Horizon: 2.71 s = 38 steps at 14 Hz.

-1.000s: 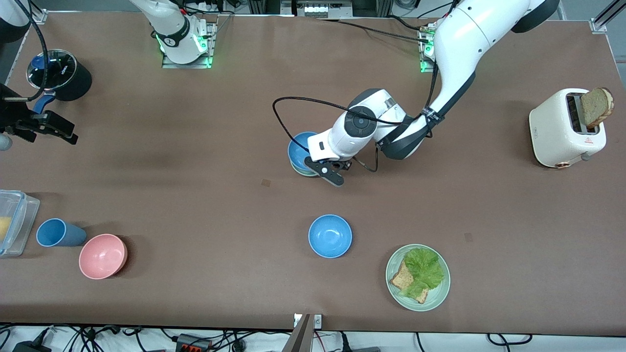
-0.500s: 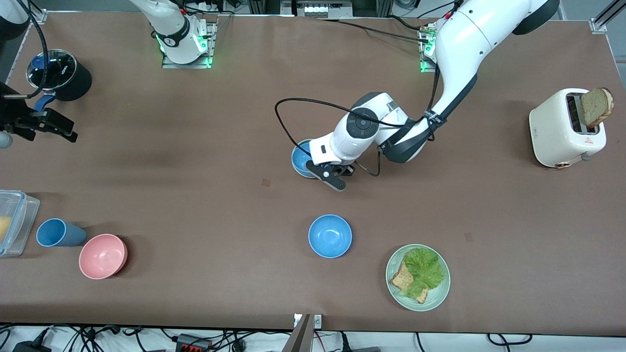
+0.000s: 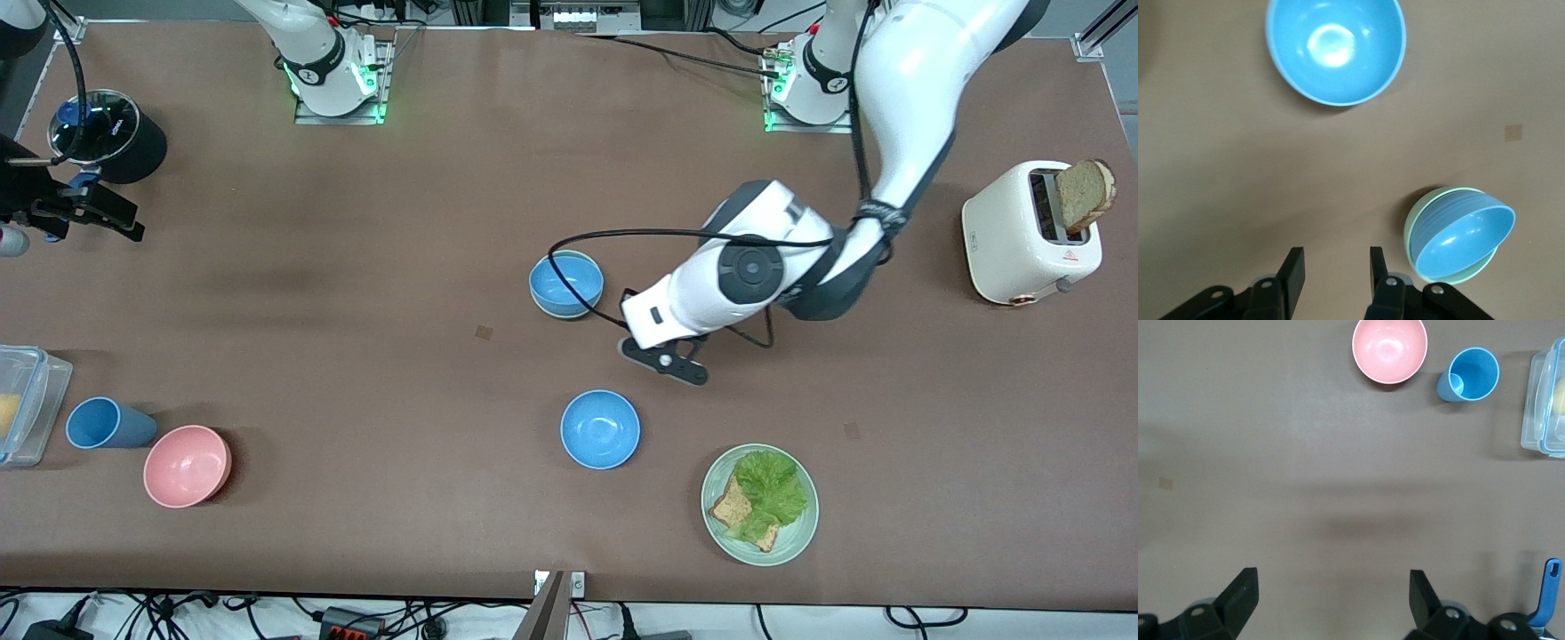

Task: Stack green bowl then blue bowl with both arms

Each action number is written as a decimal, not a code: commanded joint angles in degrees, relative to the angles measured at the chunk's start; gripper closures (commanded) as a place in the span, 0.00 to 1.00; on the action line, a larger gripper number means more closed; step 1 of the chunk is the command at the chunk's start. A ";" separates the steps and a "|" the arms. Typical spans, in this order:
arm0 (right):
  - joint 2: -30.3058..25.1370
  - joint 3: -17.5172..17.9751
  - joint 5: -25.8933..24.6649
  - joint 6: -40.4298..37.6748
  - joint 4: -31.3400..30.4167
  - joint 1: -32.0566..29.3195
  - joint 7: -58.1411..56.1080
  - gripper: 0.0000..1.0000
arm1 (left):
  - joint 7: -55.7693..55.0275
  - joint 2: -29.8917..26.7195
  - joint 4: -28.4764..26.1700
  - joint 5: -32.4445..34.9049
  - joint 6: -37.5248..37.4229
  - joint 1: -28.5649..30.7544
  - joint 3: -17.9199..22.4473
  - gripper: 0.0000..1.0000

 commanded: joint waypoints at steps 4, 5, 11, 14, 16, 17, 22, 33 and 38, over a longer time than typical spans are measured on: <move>-2.28 0.20 0.44 5.21 -4.88 -0.21 -0.06 0.00 | 0.96 -2.58 0.73 -1.16 -4.40 5.14 -0.65 0.13; -2.98 0.20 0.44 6.69 -6.55 -0.21 -0.15 0.00 | 1.04 -3.01 0.73 -1.07 -4.84 5.41 -0.56 0.00; -4.49 0.20 0.35 6.53 -6.75 -0.21 -0.33 0.00 | 1.48 -7.40 1.42 -0.98 -12.38 9.27 0.23 0.00; -2.91 0.20 0.35 5.56 -2.80 -0.38 -0.85 0.00 | 2.01 -19.06 -3.99 -6.38 -12.05 8.41 8.99 0.00; -2.64 0.20 0.35 5.47 -2.43 -0.30 -1.03 0.00 | 3.40 -27.59 -10.93 -16.49 -12.05 7.27 17.67 0.00; -2.64 0.20 0.35 4.78 -2.43 -0.30 -0.94 0.00 | 5.77 -30.15 -13.57 -17.93 -12.14 5.35 21.98 0.00; -2.64 0.20 0.35 3.37 -2.43 -0.30 -1.12 0.00 | 9.39 -37.73 -18.43 -17.85 -13.55 4.10 27.30 0.00; -2.47 0.20 -0.08 2.22 -2.61 -0.21 -0.59 0.00 | 16.51 -37.75 -15.20 -10.40 -16.79 3.48 28.45 0.00; -2.29 0.20 -0.35 2.75 -2.43 -0.21 -1.03 0.00 | 17.03 -36.25 -13.51 -10.38 -19.70 3.13 28.00 0.00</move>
